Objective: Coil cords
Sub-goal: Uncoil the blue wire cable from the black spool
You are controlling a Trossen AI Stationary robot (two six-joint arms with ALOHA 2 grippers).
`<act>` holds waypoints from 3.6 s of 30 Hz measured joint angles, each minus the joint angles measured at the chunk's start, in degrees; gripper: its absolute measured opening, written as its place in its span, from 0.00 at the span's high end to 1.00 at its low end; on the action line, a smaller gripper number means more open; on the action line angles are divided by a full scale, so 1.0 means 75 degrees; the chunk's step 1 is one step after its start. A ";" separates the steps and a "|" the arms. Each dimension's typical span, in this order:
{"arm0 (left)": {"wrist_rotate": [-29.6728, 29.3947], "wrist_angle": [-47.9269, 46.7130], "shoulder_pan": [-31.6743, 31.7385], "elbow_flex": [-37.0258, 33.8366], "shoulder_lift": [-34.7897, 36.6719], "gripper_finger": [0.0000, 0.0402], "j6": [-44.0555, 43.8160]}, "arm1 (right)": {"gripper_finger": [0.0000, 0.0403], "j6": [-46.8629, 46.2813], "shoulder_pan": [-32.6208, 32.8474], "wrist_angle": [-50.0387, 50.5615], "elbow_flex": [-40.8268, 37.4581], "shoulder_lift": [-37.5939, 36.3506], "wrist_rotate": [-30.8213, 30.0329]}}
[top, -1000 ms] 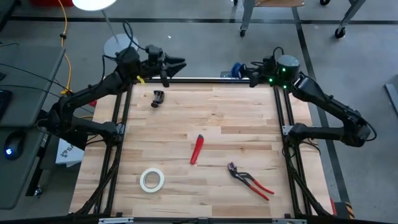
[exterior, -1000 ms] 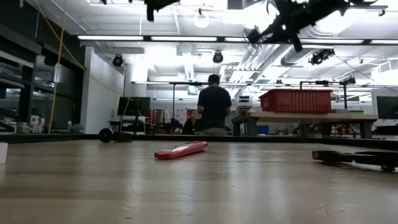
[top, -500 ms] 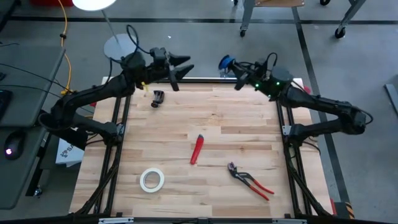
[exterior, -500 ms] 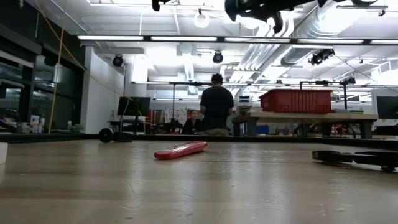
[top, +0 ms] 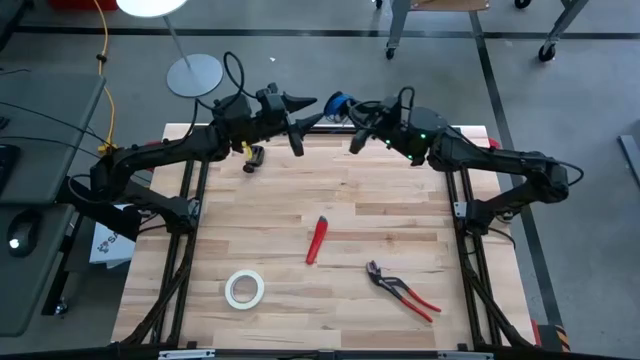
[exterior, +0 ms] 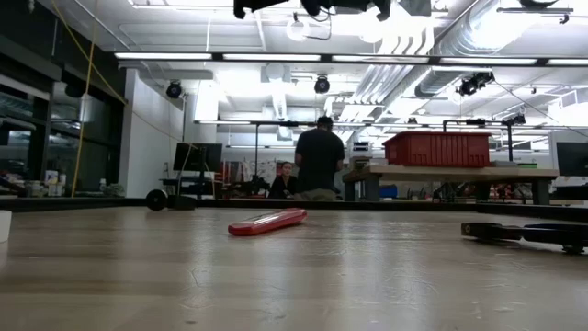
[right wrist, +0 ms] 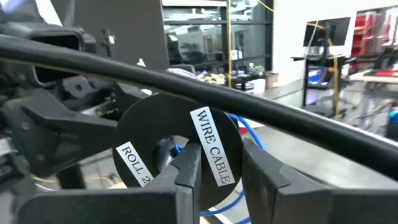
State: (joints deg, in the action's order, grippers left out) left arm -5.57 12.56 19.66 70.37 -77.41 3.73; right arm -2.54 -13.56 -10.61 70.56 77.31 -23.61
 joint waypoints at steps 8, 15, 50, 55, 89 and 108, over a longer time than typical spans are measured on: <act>-0.0118 0.0429 -0.0188 0.0000 0.0125 0.49 -0.0005 | 0.84 0.0603 0.0005 0.0419 0.0928 0.0568 -0.1114; -0.0345 0.0705 -0.0628 0.0000 0.0113 0.49 0.0808 | 0.84 0.0749 0.0017 0.0258 0.1567 0.1135 -0.1311; -0.2106 0.1754 -0.0870 0.0003 -0.0453 0.57 0.1061 | 0.84 0.0811 0.0066 -0.0046 0.1743 0.1304 -0.0858; -0.2101 0.1705 -0.0932 0.0003 -0.0458 0.61 0.1081 | 0.84 0.0867 0.0064 -0.0051 0.1743 0.1304 -0.0879; -0.1910 0.2770 -0.0704 0.0003 -0.1027 0.90 0.1064 | 0.84 0.0733 0.0056 -0.0133 0.1741 0.1278 -0.0838; -0.1464 0.2699 -0.0522 0.0003 -0.0992 1.00 -0.0050 | 0.69 0.0490 0.0061 -0.0074 0.1743 0.1295 -0.0842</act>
State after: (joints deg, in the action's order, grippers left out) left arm -16.55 32.81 15.75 70.39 -84.85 3.35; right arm 1.13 -13.10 -11.16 83.64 87.02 -29.92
